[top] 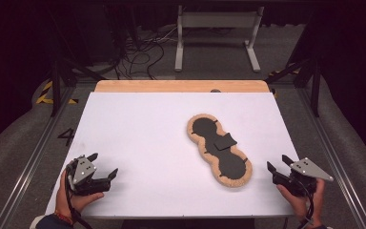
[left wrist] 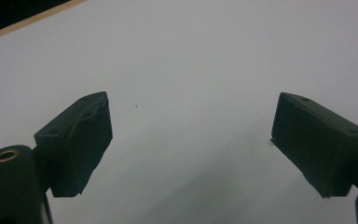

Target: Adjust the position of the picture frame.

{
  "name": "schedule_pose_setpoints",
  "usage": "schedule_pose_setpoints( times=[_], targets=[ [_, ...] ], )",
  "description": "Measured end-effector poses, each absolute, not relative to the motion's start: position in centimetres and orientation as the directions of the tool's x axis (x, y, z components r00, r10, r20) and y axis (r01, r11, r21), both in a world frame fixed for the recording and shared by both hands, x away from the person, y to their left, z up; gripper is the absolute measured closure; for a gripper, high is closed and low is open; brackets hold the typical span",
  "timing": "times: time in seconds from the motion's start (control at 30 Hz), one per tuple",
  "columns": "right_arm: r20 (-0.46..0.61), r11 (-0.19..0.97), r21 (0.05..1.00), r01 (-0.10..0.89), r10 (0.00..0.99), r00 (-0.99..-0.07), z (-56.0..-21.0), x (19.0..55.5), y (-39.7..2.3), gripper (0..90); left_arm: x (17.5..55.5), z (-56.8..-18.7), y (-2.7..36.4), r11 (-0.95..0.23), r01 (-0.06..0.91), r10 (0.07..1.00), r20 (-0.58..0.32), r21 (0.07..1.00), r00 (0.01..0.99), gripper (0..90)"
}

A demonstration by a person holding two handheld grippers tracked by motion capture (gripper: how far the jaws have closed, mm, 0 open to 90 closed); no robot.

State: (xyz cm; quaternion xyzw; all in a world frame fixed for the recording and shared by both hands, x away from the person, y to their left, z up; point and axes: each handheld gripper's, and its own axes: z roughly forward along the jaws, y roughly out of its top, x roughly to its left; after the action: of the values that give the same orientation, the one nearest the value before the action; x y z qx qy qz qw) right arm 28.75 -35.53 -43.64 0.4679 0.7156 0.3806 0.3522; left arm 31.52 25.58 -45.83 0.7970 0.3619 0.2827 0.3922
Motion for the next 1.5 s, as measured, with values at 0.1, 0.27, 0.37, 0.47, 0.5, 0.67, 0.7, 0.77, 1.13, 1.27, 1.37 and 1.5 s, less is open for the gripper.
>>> schedule_pose_setpoints(
  times=[0.1,0.27,0.37,0.47,0.5,0.67,0.7,0.77,1.13,1.27,1.37,1.5],
  targets=[
    [-0.148,0.287,0.862,0.418,0.931,-0.333,-43.8,29.0,-35.3,52.6,31.5,-45.9,25.6,-0.429,0.358,0.787,0.149,0.829,0.598,17.0],
    [-0.133,0.282,0.847,0.450,0.933,-0.335,-44.2,29.8,-35.2,61.3,31.6,-46.0,25.7,-0.424,0.369,0.782,0.129,0.827,0.610,26.3],
    [-0.129,0.286,0.840,0.460,0.931,-0.343,-44.3,30.3,-35.1,66.8,31.5,-46.1,26.0,-0.419,0.381,0.777,0.108,0.824,0.620,31.6],
    [-0.127,0.295,0.836,0.463,0.924,-0.361,-44.3,30.9,-34.7,72.2,31.4,-45.9,26.3,-0.397,0.386,0.777,0.081,0.832,0.624,39.7],
    [-0.125,0.299,0.832,0.466,0.921,-0.368,-44.3,31.1,-34.5,73.7,31.4,-45.9,26.3,-0.386,0.391,0.775,0.064,0.835,0.629,43.8],
    [-0.115,0.334,0.811,0.479,0.895,-0.430,-44.7,32.3,-33.7,83.3,31.6,-45.7,25.7,-0.409,0.387,0.727,0.039,0.826,0.685,79.7],
    [-0.115,0.334,0.811,0.479,0.895,-0.430,-44.7,32.3,-33.7,83.3,31.6,-45.7,25.7,-0.409,0.387,0.727,0.039,0.826,0.685,84.5],
    [-0.121,0.355,0.798,0.488,0.886,-0.447,-44.9,32.9,-33.4,86.9,31.7,-45.8,25.4,-0.422,0.385,0.716,0.041,0.821,0.697,87.3],
    [-0.086,0.377,0.760,0.530,0.866,-0.492,-45.5,35.3,-32.3,90.0,31.6,-45.8,25.5,-0.426,0.387,0.719,0.046,0.818,0.694,90.0],
    [-0.072,0.385,0.755,0.531,0.853,-0.516,-45.5,35.4,-32.3,90.0,31.6,-45.9,25.3,-0.437,0.389,0.712,0.048,0.811,0.700,89.9],
    [-0.071,0.396,0.748,0.532,0.845,-0.530,-45.6,35.4,-32.1,90.0,31.6,-45.9,25.3,-0.447,0.388,0.710,0.055,0.806,0.702,89.7],
    [-0.069,0.395,0.749,0.532,0.845,-0.530,-45.6,35.5,-32.0,90.0,31.7,-46.0,25.3,-0.445,0.391,0.708,0.049,0.805,0.704,89.4]
  ],
)
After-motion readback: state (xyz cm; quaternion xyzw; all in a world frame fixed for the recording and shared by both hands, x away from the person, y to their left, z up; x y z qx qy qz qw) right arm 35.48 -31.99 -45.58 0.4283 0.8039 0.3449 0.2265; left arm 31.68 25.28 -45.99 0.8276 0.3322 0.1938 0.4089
